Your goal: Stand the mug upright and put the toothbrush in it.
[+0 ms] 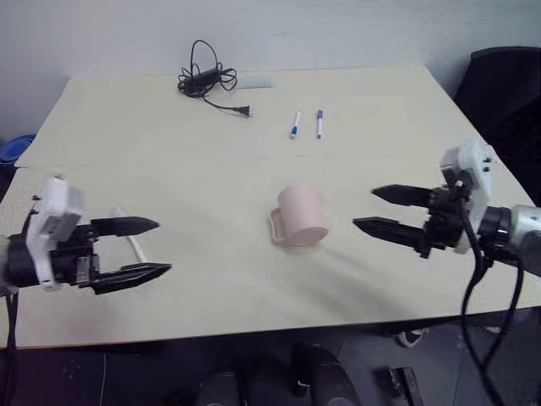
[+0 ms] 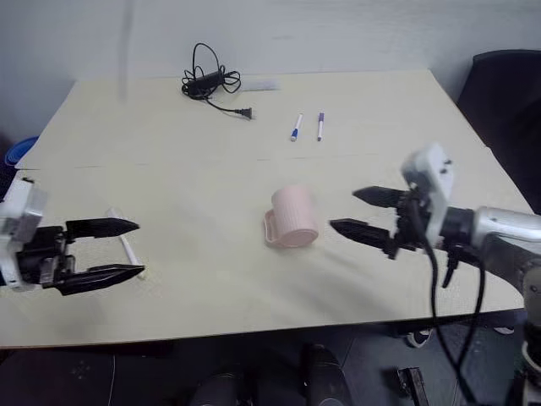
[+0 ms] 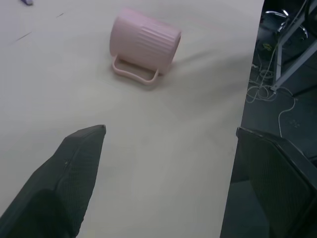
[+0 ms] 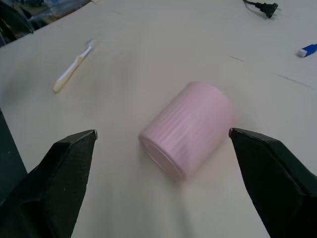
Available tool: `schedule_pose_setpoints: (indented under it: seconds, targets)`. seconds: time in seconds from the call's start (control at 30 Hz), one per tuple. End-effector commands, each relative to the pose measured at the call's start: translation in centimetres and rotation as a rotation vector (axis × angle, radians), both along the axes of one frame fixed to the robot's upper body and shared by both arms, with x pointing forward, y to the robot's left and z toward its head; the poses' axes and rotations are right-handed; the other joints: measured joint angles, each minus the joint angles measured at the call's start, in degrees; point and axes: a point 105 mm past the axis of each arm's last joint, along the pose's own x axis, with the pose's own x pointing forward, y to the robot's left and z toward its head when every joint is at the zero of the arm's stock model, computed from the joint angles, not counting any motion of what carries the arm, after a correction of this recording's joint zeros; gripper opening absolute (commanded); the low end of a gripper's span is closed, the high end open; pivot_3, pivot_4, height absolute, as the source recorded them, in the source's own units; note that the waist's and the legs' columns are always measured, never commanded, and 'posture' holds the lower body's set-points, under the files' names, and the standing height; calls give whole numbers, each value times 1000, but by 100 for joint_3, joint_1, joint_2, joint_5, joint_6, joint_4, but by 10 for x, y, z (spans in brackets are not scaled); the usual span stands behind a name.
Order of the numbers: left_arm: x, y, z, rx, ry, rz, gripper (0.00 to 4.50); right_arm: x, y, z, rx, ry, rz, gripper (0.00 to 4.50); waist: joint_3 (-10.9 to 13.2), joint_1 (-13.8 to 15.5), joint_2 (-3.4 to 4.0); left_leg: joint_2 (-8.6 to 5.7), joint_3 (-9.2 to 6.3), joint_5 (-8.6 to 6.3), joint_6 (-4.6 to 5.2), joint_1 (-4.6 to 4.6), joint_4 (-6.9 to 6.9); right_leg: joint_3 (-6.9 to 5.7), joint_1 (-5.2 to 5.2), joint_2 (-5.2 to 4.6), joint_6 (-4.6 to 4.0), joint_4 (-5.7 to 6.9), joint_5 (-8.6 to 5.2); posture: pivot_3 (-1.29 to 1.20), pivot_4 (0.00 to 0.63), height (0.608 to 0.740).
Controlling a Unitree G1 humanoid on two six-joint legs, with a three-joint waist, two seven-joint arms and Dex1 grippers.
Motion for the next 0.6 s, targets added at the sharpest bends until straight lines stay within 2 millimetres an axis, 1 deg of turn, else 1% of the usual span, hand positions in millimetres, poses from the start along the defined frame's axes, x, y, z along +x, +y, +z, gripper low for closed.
schedule_pose_setpoints:
  seconds: [0.03,0.1,0.13,0.2,0.27,0.33,0.4,0.47,0.6]
  targets:
    - [0,-15,-1,65,-13,-90,4500,9,40,-9,24,89,12,3249,-1,-10,0,-3,3,3,-3,-5,2,0,-7,6,-1,3,-1,0,150,740]
    - [6,-14,-6,84,-13,-97,4500,20,70,-17,35,143,17,3249,-1,-11,0,-4,5,6,-8,-4,2,1,-9,10,-5,7,-3,0,150,740]
    - [8,-14,-7,94,-15,-98,4500,22,80,-20,29,164,24,3249,-1,-15,0,-4,5,9,-11,-3,1,2,-9,17,-6,9,-3,0,150,740]
    - [12,-15,-10,115,-24,-108,4500,28,98,-27,8,204,30,3249,-1,-11,0,-3,4,14,-13,-9,0,3,-13,42,-7,10,-4,0,150,740]
    - [15,-17,-9,115,-34,-116,4500,36,108,-41,-63,240,0,3249,-1,12,0,4,3,14,-12,-16,0,1,-13,50,-6,13,-3,0,150,740]
    - [18,-18,-7,115,-45,-119,4500,48,107,-52,-128,259,-73,3249,-3,19,-4,3,-4,13,-8,-25,2,-4,-13,54,-3,11,-1,0,150,740]
    - [20,-19,-6,115,-49,-121,4500,58,103,-54,-170,248,-129,3249,-5,15,-6,0,-7,10,0,-31,3,-6,-13,52,0,6,0,0,150,740]
    - [22,-18,-6,114,-54,-120,4500,61,100,-54,-200,234,-150,3249,-5,5,-6,-2,-3,7,5,-32,3,-10,-13,50,4,4,2,0,150,740]
    - [25,-18,-8,115,-67,-115,4500,66,82,-62,-315,173,-214,3249,-5,5,-6,5,-4,8,2,-30,2,-37,-13,56,6,3,3,0,150,740]
